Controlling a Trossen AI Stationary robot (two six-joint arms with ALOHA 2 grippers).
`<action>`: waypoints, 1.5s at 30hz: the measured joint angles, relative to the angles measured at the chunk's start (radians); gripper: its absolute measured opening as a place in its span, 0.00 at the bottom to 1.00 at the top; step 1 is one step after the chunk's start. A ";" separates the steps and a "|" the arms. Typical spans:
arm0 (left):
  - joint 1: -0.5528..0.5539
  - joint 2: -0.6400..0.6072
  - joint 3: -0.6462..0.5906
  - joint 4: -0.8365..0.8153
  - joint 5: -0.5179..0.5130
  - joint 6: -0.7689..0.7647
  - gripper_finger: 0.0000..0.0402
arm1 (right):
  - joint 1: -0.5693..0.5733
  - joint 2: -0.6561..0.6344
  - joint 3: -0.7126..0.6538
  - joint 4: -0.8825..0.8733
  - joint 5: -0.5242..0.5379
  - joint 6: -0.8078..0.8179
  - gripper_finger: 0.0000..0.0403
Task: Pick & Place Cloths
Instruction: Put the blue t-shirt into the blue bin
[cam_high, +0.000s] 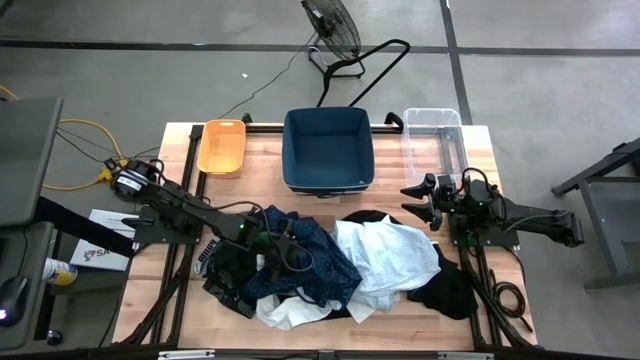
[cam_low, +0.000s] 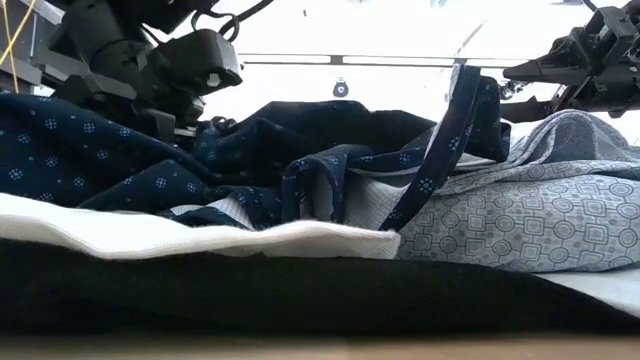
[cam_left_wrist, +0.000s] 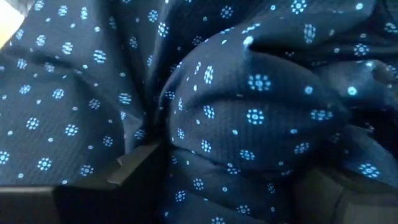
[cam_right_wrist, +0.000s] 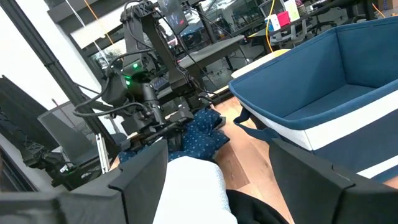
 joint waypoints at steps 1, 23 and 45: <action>0.000 0.000 0.000 -0.006 0.006 -0.005 0.61 | 0.000 0.000 0.000 0.000 0.000 0.000 0.68; 0.000 -0.218 0.075 -0.240 0.100 -0.019 0.09 | 0.000 0.000 0.000 0.000 0.000 0.000 0.68; 0.000 -0.480 0.576 -0.556 -0.250 0.268 0.09 | 0.000 0.000 0.000 0.000 0.000 0.000 0.68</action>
